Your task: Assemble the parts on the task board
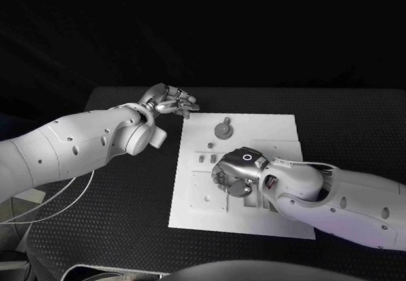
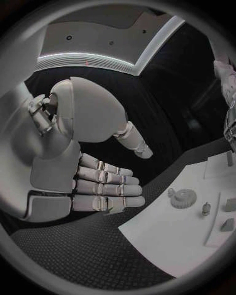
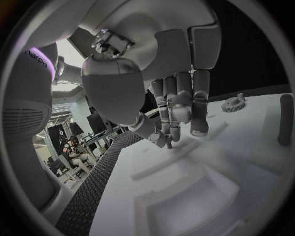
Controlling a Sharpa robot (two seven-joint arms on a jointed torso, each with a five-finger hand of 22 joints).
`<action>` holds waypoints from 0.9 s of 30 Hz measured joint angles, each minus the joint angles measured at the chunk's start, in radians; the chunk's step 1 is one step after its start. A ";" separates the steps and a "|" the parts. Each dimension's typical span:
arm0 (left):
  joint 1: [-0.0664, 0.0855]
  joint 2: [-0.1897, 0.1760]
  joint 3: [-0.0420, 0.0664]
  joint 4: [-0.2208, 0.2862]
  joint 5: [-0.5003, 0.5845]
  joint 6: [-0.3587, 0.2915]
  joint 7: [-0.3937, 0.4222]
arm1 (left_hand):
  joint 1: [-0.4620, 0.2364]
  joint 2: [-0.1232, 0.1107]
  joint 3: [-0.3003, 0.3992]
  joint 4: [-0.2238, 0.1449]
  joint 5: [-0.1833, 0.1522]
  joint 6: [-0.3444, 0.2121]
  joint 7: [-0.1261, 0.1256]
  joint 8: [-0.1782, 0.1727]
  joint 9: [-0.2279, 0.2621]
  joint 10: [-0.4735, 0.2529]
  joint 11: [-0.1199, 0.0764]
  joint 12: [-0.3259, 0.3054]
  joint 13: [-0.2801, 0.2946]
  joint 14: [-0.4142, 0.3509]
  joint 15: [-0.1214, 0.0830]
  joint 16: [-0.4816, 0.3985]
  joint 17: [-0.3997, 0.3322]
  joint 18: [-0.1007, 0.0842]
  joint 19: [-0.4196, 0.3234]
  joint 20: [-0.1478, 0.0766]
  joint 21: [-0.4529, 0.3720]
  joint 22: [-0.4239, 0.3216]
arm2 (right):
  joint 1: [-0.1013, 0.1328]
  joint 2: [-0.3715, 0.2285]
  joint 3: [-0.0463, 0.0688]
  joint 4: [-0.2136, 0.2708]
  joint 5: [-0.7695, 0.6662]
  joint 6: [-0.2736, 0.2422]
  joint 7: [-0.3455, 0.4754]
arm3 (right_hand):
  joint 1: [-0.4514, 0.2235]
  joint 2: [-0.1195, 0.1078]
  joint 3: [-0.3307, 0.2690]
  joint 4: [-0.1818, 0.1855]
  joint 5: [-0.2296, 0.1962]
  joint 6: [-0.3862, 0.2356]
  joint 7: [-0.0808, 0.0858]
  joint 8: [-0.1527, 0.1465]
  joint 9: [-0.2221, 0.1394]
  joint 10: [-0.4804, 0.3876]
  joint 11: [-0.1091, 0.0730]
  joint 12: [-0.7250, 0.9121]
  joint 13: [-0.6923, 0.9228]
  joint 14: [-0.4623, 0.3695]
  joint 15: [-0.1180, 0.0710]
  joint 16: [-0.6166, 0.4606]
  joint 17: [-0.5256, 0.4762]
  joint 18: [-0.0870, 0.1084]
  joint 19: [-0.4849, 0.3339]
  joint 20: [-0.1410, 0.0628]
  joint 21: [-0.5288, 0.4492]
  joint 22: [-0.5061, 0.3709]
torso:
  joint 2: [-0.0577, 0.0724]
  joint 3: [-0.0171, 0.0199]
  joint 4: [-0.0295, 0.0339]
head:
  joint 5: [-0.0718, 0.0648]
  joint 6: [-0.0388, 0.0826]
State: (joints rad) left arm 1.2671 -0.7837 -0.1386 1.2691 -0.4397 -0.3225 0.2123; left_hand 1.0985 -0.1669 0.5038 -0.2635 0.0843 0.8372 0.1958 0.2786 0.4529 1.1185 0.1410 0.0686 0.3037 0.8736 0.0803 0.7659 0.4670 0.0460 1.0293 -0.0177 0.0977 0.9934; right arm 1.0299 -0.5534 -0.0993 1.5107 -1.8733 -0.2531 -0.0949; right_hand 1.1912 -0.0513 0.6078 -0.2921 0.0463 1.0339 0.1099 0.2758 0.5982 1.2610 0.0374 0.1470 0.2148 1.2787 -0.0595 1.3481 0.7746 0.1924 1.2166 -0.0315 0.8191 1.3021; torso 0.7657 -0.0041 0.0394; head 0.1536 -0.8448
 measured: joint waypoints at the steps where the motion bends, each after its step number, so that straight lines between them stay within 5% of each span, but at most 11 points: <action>1: 0.000 0.000 0.000 0.000 0.000 0.000 0.000 | 0.000 0.000 0.000 0.000 0.000 0.000 0.000 0.000 0.000 0.000 0.000 0.000 0.000 0.000 0.000 0.000 0.001 0.000 0.000 0.000 0.000 0.000 | 0.000 0.001 0.000 -0.001 0.001 0.000 0.001 | -0.006 -0.003 -0.001 0.001 0.000 -0.003 0.003 0.000 0.000 0.000 0.000 -0.005 -0.001 0.000 0.000 -0.003 0.000 0.000 0.000 0.000 -0.001 0.000 | 0.000 -0.0003 0.0000 | 0.000 0.000; 4: 0.001 -0.001 0.000 0.000 0.000 0.000 0.000 | 0.000 0.000 0.000 0.000 0.000 0.000 0.000 0.000 0.000 0.000 0.000 0.000 0.000 0.000 0.000 0.000 0.001 0.000 0.000 0.000 0.000 0.000 | 0.000 0.002 0.000 -0.005 0.010 -0.001 0.006 | -0.018 -0.013 -0.001 0.001 0.000 -0.028 0.012 -0.015 -0.004 0.000 0.000 -0.021 -0.007 -0.004 0.004 -0.006 0.000 0.000 0.000 0.000 -0.004 0.001 | 0.000 -0.0005 -0.0005 | -0.001 -0.001; 10: 0.002 -0.001 0.000 0.000 0.000 0.000 -0.001 | 0.000 0.000 0.000 0.000 0.000 0.000 0.000 0.000 0.000 -0.004 -0.004 0.000 0.000 0.000 0.000 0.000 0.001 0.000 0.000 0.000 0.000 0.000 | -0.002 0.002 -0.004 -0.010 0.029 -0.001 0.019 | -0.047 -0.077 -0.027 0.008 0.000 -0.074 0.016 -0.055 -0.025 -0.025 0.046 -0.060 -0.022 -0.013 0.025 -0.010 0.000 0.000 -0.010 0.002 -0.014 0.001 | 0.000 -0.0001 -0.0007 | -0.001 -0.001; 18: 0.002 -0.002 0.000 0.001 0.000 0.000 -0.003 | 0.000 0.000 -0.003 -0.003 0.000 -0.006 0.001 0.000 0.000 -0.007 0.000 0.000 0.000 0.000 0.000 -0.004 0.003 0.000 0.000 0.000 0.000 0.000 | -0.002 -0.005 -0.004 -0.009 0.043 -0.013 0.028 | -0.081 -0.132 -0.034 0.009 0.000 -0.144 0.063 -0.073 -0.035 -0.113 0.079 -0.082 -0.047 -0.025 0.058 -0.010 0.000 -0.032 -0.011 0.004 -0.027 -0.002 | 0.000 0.0012 -0.0008 | -0.002 -0.001; 27: 0.002 -0.005 0.000 0.001 -0.001 0.001 -0.005 | 0.000 0.000 -0.003 -0.003 -0.004 -0.007 0.000 0.000 0.000 -0.007 0.000 0.000 -0.001 0.000 0.000 -0.004 0.004 0.000 0.000 0.000 0.000 -0.001 | 0.000 -0.046 -0.003 0.026 0.051 -0.059 0.034 | -0.082 -0.139 -0.028 0.015 0.000 -0.152 0.067 -0.073 -0.035 -0.123 0.086 -0.082 -0.053 -0.025 0.065 -0.010 0.002 -0.039 -0.010 0.004 -0.027 -0.003 | 0.000 0.0026 -0.0008 | -0.008 0.005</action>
State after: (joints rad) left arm 1.2693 -0.7892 -0.1388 1.2698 -0.4402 -0.3217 0.2071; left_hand 1.0985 -0.1670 0.5011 -0.2663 0.0803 0.8304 0.1961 0.2786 0.4530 1.1113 0.1412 0.0686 0.3028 0.8737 0.0803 0.7621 0.4707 0.0457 1.0293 -0.0177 0.0977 0.9926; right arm 1.0295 -0.5994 -0.1025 1.5371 -1.8221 -0.3121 -0.0608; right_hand 1.1089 -0.1902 0.5797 -0.2769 0.0465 0.8818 0.1766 0.2032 0.5637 1.1381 0.1231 0.0647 0.1616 1.2537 0.0056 1.3378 0.7770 0.1536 1.2062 -0.0277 0.7917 1.2995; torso 0.7656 -0.0015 0.0386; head 0.1460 -0.8402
